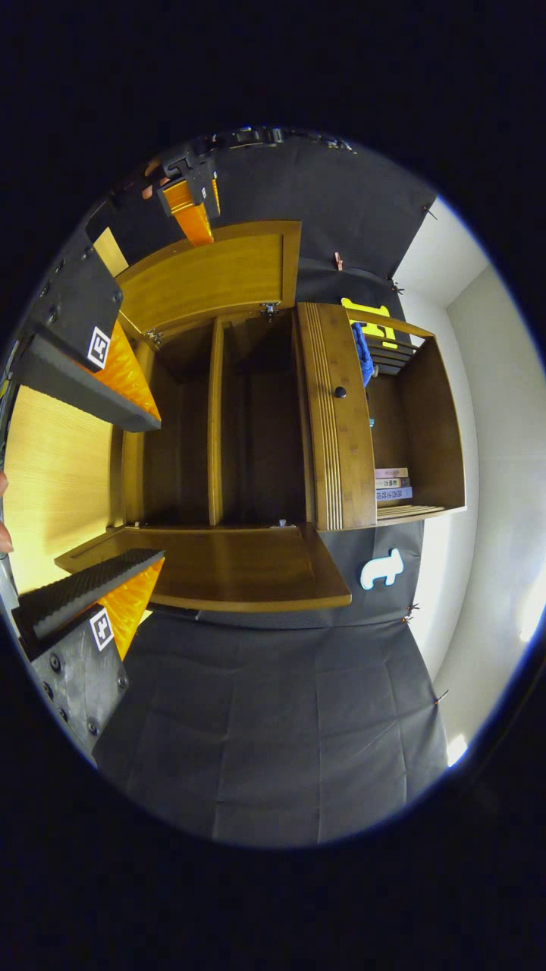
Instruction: Open the right door of the double-door shoe cabinet with the right hand, and open the left door with the left hand.
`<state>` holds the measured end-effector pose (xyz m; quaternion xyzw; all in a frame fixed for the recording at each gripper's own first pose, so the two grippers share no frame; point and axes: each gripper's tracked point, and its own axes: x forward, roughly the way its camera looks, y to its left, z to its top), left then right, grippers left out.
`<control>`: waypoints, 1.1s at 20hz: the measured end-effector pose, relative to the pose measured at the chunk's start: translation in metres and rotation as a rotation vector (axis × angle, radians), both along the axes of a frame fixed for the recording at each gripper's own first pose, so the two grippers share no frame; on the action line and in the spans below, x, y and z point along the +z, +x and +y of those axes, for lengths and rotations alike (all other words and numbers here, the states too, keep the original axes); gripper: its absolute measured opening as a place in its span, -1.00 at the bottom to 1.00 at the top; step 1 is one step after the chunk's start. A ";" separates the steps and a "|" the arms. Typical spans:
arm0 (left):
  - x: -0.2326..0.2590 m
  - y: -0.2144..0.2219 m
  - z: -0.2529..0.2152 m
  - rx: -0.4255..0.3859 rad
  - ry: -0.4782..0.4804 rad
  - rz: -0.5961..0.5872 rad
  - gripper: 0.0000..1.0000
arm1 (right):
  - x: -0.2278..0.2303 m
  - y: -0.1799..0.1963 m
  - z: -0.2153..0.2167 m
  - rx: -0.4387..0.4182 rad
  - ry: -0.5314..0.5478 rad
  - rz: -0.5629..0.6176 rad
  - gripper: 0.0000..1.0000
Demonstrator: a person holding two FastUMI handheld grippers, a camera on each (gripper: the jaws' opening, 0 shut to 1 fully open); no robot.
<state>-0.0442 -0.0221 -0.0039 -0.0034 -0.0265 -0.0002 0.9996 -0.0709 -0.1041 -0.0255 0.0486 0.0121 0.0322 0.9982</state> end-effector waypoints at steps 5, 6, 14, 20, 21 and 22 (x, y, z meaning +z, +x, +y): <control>0.013 -0.010 -0.044 0.003 0.003 -0.002 0.94 | 0.007 -0.004 -0.013 0.025 0.003 -0.019 0.95; 0.015 -0.013 -0.050 0.003 0.004 -0.004 0.94 | 0.008 -0.004 -0.014 0.030 0.007 -0.023 0.95; 0.021 -0.016 -0.085 0.002 0.019 -0.006 0.94 | 0.006 -0.004 -0.030 0.054 0.011 -0.025 0.95; 0.022 -0.009 -0.096 0.005 0.029 -0.008 0.94 | 0.005 0.002 -0.040 0.054 0.000 -0.027 1.00; 0.023 -0.008 -0.097 0.006 0.030 -0.012 0.94 | 0.004 0.003 -0.040 0.055 0.000 -0.027 1.00; 0.023 -0.006 -0.098 0.006 0.030 -0.013 0.96 | 0.004 0.005 -0.040 0.056 0.001 -0.028 1.00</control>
